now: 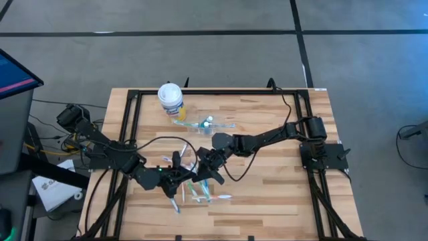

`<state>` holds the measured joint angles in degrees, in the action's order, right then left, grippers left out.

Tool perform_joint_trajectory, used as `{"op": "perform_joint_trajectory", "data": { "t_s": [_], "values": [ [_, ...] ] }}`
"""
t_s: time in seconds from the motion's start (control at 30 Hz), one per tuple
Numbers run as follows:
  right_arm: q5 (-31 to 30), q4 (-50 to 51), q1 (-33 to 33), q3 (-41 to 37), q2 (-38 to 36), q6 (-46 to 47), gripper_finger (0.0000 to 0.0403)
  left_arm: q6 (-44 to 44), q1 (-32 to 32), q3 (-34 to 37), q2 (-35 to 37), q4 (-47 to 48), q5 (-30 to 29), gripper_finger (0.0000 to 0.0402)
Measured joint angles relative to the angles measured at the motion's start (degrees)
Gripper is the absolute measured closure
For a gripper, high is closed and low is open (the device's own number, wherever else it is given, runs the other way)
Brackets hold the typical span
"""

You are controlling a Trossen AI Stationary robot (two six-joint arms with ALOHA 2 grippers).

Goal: Pick & Place toothbrushing station
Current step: Put the green toothbrush into the transparent organizer

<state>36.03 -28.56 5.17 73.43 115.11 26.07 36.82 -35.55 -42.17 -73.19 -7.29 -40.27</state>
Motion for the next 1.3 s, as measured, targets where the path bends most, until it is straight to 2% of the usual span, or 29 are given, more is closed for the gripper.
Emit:
{"op": "perform_joint_trajectory", "data": {
  "t_s": [0.17,0.5,0.63,0.8,1.0,1.17,1.3],
  "values": [
    [-0.26,0.00,0.00,0.00,0.00,-0.66,0.0381,-3.00,-0.02,0.00,0.00,-0.13,-0.79,0.0402],
    [-1.62,0.50,-0.01,0.00,-0.11,-2.79,0.0393,-10.40,-0.11,0.00,0.00,-0.70,-4.34,0.0397],
    [-2.04,0.85,-0.04,-0.01,-0.11,-3.63,0.0393,-13.44,-0.09,-0.04,0.03,-1.10,-6.04,0.0373],
    [-2.89,1.81,-0.39,-0.02,-0.11,-4.76,0.0393,-16.38,-0.98,-0.07,0.80,-0.78,-9.82,0.0322],
    [-3.02,2.61,-0.70,-0.02,-0.13,-5.58,0.0393,-20.79,-1.98,-0.09,3.98,-0.72,-10.43,0.0275],
    [-4.95,6.49,-0.72,-0.05,-2.80,-8.41,0.0393,-25.77,-1.99,-0.09,5.54,-0.55,-10.85,0.0261],
    [-10.26,13.10,-0.31,-0.09,-6.53,-13.13,0.0393,-28.25,-1.99,-0.09,5.57,-0.43,-10.82,0.0262]
  ]
}}
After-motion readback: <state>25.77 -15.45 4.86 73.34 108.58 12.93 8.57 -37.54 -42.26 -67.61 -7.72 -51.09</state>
